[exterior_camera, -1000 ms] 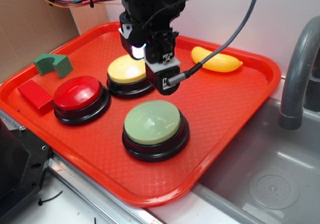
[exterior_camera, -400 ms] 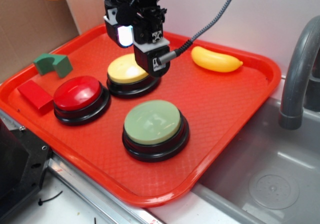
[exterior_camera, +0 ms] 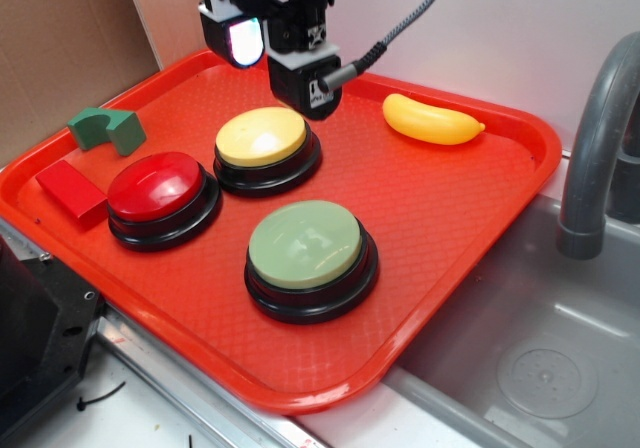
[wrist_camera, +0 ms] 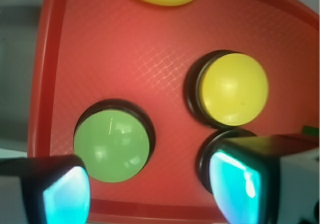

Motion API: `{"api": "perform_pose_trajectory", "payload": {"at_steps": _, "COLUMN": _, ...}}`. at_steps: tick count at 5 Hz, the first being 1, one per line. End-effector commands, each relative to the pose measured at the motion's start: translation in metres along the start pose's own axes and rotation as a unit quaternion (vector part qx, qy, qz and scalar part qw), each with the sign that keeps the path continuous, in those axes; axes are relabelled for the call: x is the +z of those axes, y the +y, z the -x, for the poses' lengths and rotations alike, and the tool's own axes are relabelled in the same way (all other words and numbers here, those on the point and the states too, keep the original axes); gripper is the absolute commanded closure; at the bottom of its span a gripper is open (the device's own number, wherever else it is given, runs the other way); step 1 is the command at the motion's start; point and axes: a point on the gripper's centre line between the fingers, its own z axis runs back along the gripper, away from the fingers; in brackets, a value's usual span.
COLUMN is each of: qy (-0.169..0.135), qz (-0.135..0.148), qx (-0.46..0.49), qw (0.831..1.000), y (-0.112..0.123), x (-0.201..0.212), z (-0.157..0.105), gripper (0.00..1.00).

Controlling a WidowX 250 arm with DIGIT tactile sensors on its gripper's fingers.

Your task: Push the green button.

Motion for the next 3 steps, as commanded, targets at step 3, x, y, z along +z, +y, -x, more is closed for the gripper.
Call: {"api": "perform_pose_trajectory", "payload": {"at_steps": 3, "qy": -0.022, "qz": 0.019, "qx": -0.005, "qw": 1.0, "y": -0.0005, "x": 0.0228, "z": 0.0159, "gripper": 0.0}}
